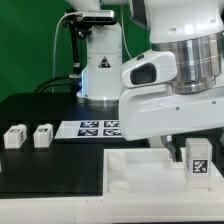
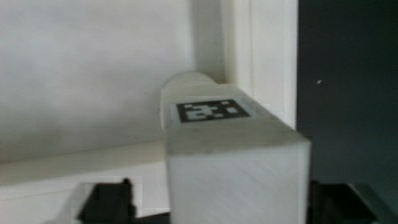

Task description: Assemble one leg

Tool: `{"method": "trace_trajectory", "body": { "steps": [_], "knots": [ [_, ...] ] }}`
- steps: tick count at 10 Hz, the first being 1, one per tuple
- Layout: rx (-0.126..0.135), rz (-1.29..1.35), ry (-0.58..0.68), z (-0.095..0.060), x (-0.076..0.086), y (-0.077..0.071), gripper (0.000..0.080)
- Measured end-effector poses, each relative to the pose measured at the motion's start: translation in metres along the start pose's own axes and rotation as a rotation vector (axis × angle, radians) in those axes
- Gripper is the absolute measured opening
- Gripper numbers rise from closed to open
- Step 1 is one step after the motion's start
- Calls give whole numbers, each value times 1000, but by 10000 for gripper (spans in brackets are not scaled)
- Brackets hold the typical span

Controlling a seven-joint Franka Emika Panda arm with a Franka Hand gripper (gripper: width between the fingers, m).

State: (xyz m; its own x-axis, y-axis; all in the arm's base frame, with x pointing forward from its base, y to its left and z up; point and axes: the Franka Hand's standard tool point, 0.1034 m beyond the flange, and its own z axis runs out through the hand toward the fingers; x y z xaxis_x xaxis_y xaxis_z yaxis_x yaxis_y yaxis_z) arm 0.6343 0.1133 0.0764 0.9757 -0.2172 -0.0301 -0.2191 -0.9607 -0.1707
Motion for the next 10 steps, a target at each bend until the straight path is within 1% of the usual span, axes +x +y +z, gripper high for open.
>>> {"method": "trace_trajectory", "body": {
  "steps": [1, 2, 3, 4, 6, 7, 9, 10],
  "knots": [
    [-3, 91, 0, 0, 0, 3, 385],
    [2, 226, -3, 1, 0, 5, 302],
    [9, 388, -7, 1, 0, 6, 301],
    [22, 535, -12, 1, 0, 8, 301],
    [68, 858, -32, 2, -1, 12, 301],
    [87, 1011, -48, 2, -2, 11, 301],
    [109, 1275, -76, 3, -5, 6, 301],
    [108, 1354, -83, 3, -5, 4, 301]
  ]
}}
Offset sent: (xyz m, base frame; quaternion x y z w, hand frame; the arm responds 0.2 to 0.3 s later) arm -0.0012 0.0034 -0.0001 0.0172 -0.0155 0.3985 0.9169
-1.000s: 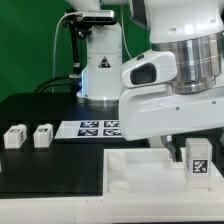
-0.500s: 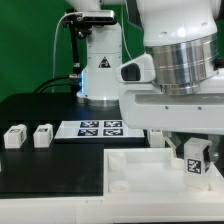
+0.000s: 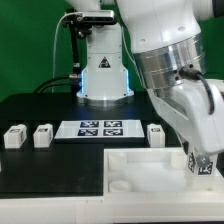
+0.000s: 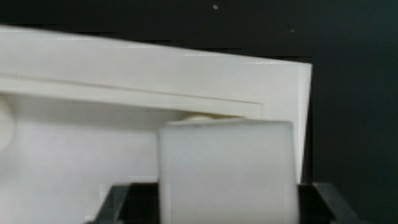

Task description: Assemble one leg

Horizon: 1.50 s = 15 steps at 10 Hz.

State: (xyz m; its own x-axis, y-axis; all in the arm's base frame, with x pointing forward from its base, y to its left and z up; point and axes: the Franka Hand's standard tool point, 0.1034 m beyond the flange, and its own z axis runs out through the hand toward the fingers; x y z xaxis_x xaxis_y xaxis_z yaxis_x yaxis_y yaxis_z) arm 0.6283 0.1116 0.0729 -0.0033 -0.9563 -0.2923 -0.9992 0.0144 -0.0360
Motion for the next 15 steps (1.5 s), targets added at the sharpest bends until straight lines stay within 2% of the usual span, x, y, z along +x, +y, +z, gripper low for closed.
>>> {"method": "trace_trajectory", "body": {
  "steps": [2, 3, 4, 5, 6, 8, 9, 10, 11, 12, 14, 15],
  "knots": [
    [-12, -118, 5, 1, 0, 2, 328],
    [-43, -235, 15, 3, -2, 5, 503],
    [-46, -415, 21, 2, -3, 3, 503],
    [-52, -542, 25, 0, -4, 1, 618],
    [-55, -629, 22, 1, -3, 2, 640],
    [-58, -819, 18, 1, -2, 2, 648],
    [-77, -967, 30, 0, -1, 3, 648],
    [-112, -1166, 61, -1, 1, 2, 649],
    [-135, -1319, 72, -1, 2, 2, 649],
    [-123, -1399, 77, 0, 2, 0, 649],
    [-120, -1352, 78, 0, 2, 1, 622],
    [-115, -1286, 80, 0, 1, 1, 452]
  ]
}}
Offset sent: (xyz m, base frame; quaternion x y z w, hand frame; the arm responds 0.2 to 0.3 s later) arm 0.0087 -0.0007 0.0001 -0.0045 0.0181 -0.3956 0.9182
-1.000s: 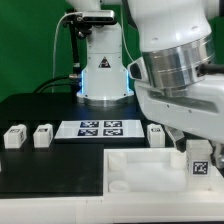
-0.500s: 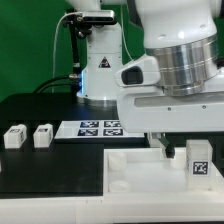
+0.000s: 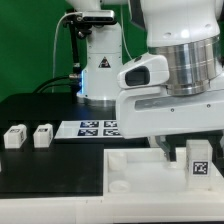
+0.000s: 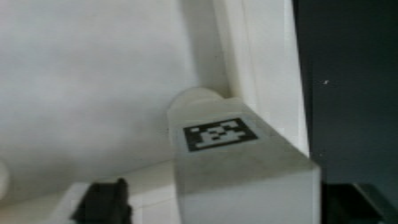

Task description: Assemble one leg

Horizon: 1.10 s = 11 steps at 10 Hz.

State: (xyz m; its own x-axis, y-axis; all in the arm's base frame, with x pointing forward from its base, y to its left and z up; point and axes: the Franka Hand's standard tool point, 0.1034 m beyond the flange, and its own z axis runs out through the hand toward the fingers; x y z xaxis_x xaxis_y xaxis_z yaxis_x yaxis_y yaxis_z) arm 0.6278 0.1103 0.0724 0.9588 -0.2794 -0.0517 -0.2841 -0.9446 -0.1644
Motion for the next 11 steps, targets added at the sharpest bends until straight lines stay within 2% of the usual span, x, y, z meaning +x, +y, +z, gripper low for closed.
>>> {"method": "trace_trajectory", "body": {
  "steps": [1, 3, 4, 5, 7, 8, 11],
  "knots": [
    [8, 133, -3, 0, -1, -2, 297],
    [6, 317, -4, 0, 0, 0, 298],
    [11, 539, -6, 1, 0, 1, 298],
    [32, 747, -5, 2, 0, 1, 298],
    [96, 1112, -30, 3, -4, -2, 298],
    [105, 1208, -42, 3, -4, -4, 296],
    [108, 1189, -38, 3, -5, -4, 296]
  ]
}}
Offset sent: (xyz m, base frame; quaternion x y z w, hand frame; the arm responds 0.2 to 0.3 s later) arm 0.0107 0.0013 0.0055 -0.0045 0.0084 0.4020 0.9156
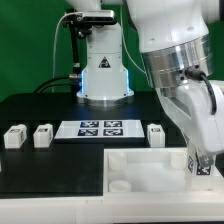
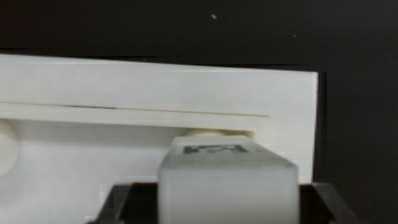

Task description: Assemble one leg

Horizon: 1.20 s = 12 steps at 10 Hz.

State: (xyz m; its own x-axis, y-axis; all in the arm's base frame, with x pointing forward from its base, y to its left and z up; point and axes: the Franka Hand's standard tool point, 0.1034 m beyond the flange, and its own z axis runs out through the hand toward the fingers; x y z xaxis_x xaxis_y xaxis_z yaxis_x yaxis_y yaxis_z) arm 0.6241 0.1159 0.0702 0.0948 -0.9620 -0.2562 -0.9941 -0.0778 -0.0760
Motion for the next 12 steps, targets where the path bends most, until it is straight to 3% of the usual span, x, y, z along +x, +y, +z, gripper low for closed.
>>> {"method": "trace_trajectory", "body": {
  "steps": [1, 2, 3, 7, 9, 11, 12],
  "knots": [
    [0, -49, 0, 0, 0, 0, 296],
    [-39, -148, -7, -1, -2, 1, 474],
    [-69, -353, -6, -5, -4, -3, 587],
    [-75, -775, -10, -5, -3, -4, 646],
    [-127, -1196, 33, -4, -2, -3, 649],
    [-140, -1469, 34, -2, 1, -1, 649],
    [-133, -1528, 39, -1, 3, -2, 649]
  ]
}}
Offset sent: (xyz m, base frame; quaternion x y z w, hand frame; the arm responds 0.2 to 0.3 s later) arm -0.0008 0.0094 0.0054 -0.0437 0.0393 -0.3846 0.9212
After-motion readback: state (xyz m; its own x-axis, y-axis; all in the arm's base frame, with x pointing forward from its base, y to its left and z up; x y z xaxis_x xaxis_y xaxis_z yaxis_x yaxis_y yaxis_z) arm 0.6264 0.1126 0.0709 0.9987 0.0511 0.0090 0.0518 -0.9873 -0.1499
